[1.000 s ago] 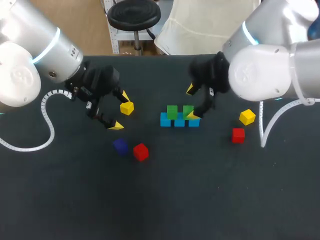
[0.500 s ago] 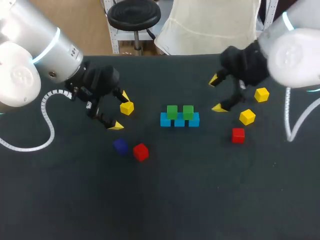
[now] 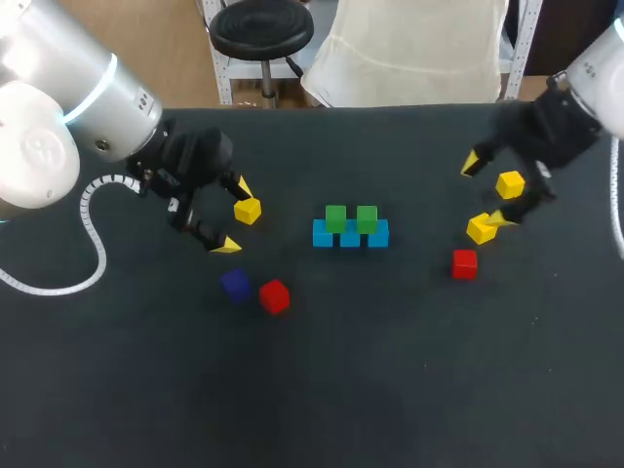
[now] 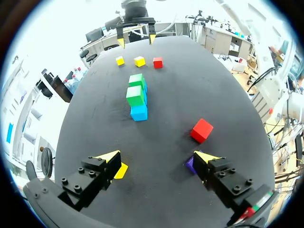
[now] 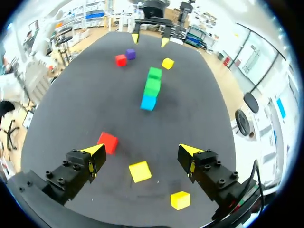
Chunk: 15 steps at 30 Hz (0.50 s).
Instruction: Place the blue cubes, place green cubes on the blue cubes, place the yellow cubes on the green cubes, then place the red cubes on the yellow cubes, and place purple cube on the red cubes.
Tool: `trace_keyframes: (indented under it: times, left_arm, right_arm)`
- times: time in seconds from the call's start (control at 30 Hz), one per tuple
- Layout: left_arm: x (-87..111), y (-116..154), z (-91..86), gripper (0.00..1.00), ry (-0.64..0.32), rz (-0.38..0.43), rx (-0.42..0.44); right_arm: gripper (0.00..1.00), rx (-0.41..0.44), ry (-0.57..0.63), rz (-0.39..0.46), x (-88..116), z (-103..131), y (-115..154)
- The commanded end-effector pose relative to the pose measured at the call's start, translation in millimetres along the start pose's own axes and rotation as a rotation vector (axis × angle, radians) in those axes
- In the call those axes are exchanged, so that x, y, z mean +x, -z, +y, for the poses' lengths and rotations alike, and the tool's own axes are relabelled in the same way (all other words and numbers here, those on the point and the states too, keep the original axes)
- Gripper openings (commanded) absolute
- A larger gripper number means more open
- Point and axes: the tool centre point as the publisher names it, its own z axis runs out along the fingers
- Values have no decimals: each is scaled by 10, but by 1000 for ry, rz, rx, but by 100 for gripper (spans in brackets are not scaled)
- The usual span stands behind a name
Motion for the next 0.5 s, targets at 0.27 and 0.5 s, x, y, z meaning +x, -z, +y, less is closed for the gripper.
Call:
trace_keyframes:
  times: [0.27,0.5]
  left_arm:
    - [12,0,-4,100,-3,-3,-2]
    - [12,0,-4,100,-3,-3,-2]
  right_arm:
    - [100,-57,112,65,345,23,-61]
    - [100,-81,145,41,480,21,-217]
